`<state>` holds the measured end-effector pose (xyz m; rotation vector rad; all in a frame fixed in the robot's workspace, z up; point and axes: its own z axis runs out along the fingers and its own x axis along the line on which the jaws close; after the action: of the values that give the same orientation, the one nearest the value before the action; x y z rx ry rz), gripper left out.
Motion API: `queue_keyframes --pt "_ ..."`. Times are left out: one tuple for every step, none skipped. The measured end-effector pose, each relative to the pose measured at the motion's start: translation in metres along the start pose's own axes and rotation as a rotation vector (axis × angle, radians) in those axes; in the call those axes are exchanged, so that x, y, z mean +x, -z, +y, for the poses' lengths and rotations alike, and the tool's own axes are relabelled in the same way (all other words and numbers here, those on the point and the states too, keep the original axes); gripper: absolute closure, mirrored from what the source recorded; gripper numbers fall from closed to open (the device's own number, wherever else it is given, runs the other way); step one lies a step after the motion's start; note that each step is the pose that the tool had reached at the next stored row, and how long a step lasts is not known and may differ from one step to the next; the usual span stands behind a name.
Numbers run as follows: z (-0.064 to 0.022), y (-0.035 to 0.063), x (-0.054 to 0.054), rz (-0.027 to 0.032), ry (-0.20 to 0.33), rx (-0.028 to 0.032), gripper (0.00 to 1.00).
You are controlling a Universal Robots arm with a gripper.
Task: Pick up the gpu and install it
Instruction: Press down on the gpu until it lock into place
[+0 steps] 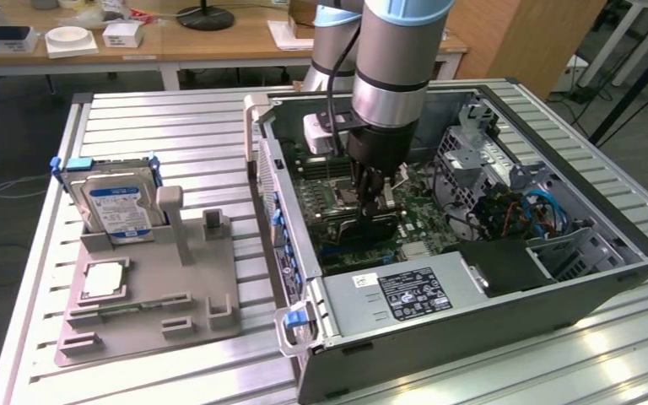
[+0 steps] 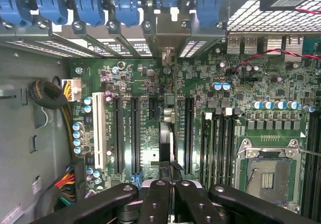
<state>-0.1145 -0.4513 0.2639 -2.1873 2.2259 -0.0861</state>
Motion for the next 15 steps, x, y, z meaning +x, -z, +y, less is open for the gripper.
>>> queue_keyframes --pt "0.0 0.0 0.0 0.0 0.0 0.0 0.89" --pt "0.0 0.0 -0.0001 -0.0001 0.0 -0.0001 0.89" --pt "0.0 0.0 -0.0001 -0.0001 0.0 -0.0004 0.89" --pt "0.0001 0.0005 -0.0001 -0.0001 0.0 -0.0008 0.89" --pt "0.0001 0.0011 -0.0001 -0.0003 0.0 -0.0012 0.89" --pt "0.0 0.002 0.0 -0.0002 0.0 -0.002 0.89" --pt "0.0 0.0021 0.0 -0.0001 0.0 -0.0021 0.89" --pt "-0.0001 0.0021 0.0001 -0.0001 0.0 -0.0021 0.89" --pt "-0.0001 0.0019 0.0001 0.0 0.0 -0.0022 0.89" --pt "0.0 0.0005 0.0 0.0 0.0 -0.0022 0.89" --pt "0.0001 -0.0007 0.0001 0.0014 0.0 -0.0027 0.89" --pt "0.0002 -0.0025 0.0001 0.0013 0.0 -0.0029 0.89" --pt "0.0003 -0.0036 0.0001 0.002 0.0 -0.0032 0.89" --pt "0.0003 -0.0042 0.0001 0.0016 0.0 -0.0031 0.89" --pt "0.0003 -0.0045 0.0 0.0011 0.0 -0.0028 0.89"
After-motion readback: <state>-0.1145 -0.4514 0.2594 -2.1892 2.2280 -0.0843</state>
